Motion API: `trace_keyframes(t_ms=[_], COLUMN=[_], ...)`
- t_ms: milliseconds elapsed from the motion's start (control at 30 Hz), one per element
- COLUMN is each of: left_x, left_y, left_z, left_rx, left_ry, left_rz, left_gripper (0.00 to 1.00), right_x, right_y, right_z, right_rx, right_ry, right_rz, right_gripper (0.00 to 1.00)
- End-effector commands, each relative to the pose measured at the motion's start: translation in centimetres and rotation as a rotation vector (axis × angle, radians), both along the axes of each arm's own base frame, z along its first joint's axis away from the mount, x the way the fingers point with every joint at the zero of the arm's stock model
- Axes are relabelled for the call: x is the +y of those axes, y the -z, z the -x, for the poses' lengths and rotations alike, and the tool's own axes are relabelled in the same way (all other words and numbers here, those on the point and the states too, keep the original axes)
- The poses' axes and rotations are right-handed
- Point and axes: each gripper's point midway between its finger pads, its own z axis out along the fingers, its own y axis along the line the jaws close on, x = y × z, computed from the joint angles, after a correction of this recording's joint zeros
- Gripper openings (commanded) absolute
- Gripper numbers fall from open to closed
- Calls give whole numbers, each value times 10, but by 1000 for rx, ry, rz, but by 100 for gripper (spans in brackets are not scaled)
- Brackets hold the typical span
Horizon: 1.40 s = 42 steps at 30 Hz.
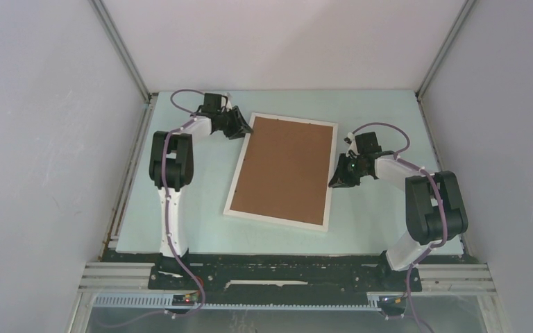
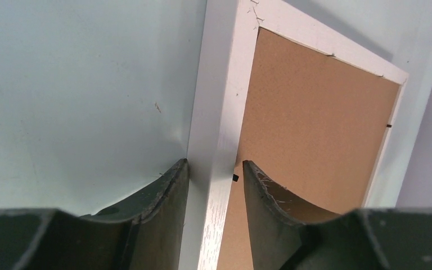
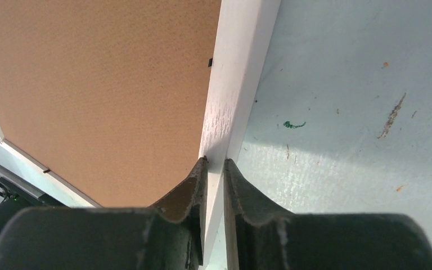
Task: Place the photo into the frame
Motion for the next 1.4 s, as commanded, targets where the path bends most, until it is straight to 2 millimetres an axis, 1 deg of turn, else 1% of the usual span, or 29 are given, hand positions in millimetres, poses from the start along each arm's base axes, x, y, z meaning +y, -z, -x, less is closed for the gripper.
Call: trace_keyframes(t_ms=[0, 67, 167, 300, 400, 533, 667, 833, 1000, 1167, 1367], left_x=[-3, -3, 2, 9, 10, 9, 9, 13, 17, 20, 22], left_y=[-29, -31, -32, -31, -30, -28, -29, -29, -25, -19, -9], left_z=[-4, -4, -3, 0, 1, 1, 0, -3, -3, -2, 1], left_rx=[-59, -67, -73, -77, -75, -73, -81, -77, -71, -55, -12], left_ry=[-3, -6, -25, -31, -32, -39, -46, -77, -92, -92, -75], left_rz=[76, 102, 135, 116, 109, 113, 135, 169, 150, 109, 1], left_gripper=[48, 51, 51, 50, 46, 45, 50, 51, 46, 44, 42], right_x=[13, 13, 13, 14, 15, 14, 14, 14, 14, 15, 14], right_y=[-22, -22, -21, -20, -18, -19, -18, -18, -19, -19, -20], right_z=[-10, -10, -9, -10, -10, -10, -9, -9, -9, -9, -9], right_rx=[-90, -90, -87, -86, -81, -84, -79, -80, -81, -82, -85], right_ry=[-54, -55, -55, -54, -55, -55, -54, -56, -56, -57, -56], right_rz=[-43, -44, -42, -45, -48, -45, -44, -45, -46, -47, -47], right_gripper=[0, 0, 0, 0, 0, 0, 0, 0, 0, 0, 0])
